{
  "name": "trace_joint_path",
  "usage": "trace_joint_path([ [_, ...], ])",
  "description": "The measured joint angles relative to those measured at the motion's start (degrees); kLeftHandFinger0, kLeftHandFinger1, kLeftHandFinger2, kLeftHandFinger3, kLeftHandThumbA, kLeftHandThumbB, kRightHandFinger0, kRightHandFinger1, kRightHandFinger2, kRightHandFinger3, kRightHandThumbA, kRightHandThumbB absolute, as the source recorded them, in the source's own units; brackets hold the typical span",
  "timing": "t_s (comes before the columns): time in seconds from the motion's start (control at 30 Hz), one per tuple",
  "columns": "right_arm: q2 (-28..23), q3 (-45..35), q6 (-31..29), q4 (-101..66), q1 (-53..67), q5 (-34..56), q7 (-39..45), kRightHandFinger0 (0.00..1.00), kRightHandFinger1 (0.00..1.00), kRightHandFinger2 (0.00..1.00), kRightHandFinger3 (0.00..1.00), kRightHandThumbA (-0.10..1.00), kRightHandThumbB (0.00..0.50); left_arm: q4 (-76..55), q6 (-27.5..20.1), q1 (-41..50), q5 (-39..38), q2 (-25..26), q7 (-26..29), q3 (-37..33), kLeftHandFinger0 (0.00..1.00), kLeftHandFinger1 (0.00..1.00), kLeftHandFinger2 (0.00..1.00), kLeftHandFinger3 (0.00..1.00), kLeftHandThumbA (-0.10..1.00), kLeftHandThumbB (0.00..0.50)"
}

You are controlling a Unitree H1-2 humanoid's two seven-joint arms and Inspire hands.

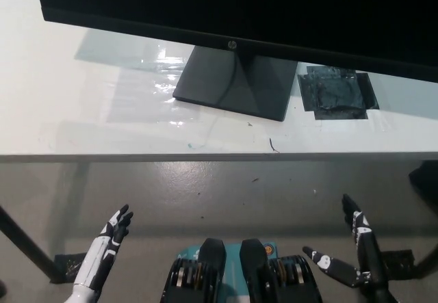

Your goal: The monitor is being placed at the center of the desk and the robot uses its right hand to grab on the right side of the monitor and tilt the angle of the montior sideways.

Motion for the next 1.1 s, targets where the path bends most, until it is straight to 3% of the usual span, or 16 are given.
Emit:
trace_joint_path([
  [0.17,0.57,-1.23,-0.11,-7.59,1.6,5.28,4.6,1.0,1.0,1.0,1.0,1.0,0.235,0.0,-0.3,-0.66,0.0,-0.01,-0.01,-0.11,1.0,1.0,1.0,1.0,1.0,0.287],
  [0.2,0.67,-1.45,-0.11,-8.37,1.86,6.25,5.47,1.0,1.0,1.0,1.0,1.0,0.317,0.0,-0.32,-0.79,0.0,0.0,-0.01,-0.13,1.0,1.0,1.0,1.0,1.0,0.294],
  [0.27,0.69,-1.41,0.17,-9.82,2.41,8.6,6.9,1.0,1.0,1.0,1.0,1.0,0.383,0.0,-0.33,-0.98,0.0,-0.01,-0.03,-0.12,1.0,1.0,1.0,1.0,1.0,0.287],
  [0.43,0.31,-1.05,2.38,-13.89,3.42,14.16,8.64,1.0,1.0,1.0,1.0,0.99,0.409,0.21,-0.29,-0.95,0.01,-0.07,-0.04,-0.13,1.0,1.0,1.0,1.0,1.0,0.287],
  [0.5,0.29,-1.07,3.51,-14.98,3.45,16.27,8.95,1.0,1.0,1.0,1.0,1.0,0.375,0.32,-0.27,-0.94,0.01,-0.08,-0.06,-0.13,1.0,1.0,1.0,1.0,1.0,0.287],
  [0.7,0.32,-1.22,7.0,-16.39,3.18,22.67,9.27,1.0,1.0,1.0,1.0,1.0,0.34,0.58,-0.24,-0.92,0.01,-0.12,-0.1,-0.13,1.0,1.0,1.0,1.0,1.0,0.294],
  [0.93,0.57,-1.96,11.94,-16.41,1.08,30.86,9.26,1.0,1.0,1.0,1.0,1.0,0.348,1.11,-0.23,-0.92,0.01,-0.13,-0.12,-0.13,1.0,1.0,1.0,1.0,1.0,0.292],
  [1.1,1.3,-2.91,15.45,-16.34,-2.06,36.85,9.26,1.0,1.0,1.0,1.0,1.0,0.325,1.5,-0.22,-0.91,0.01,-0.13,-0.12,-0.14,1.0,1.0,1.0,1.0,1.0,0.281],
])
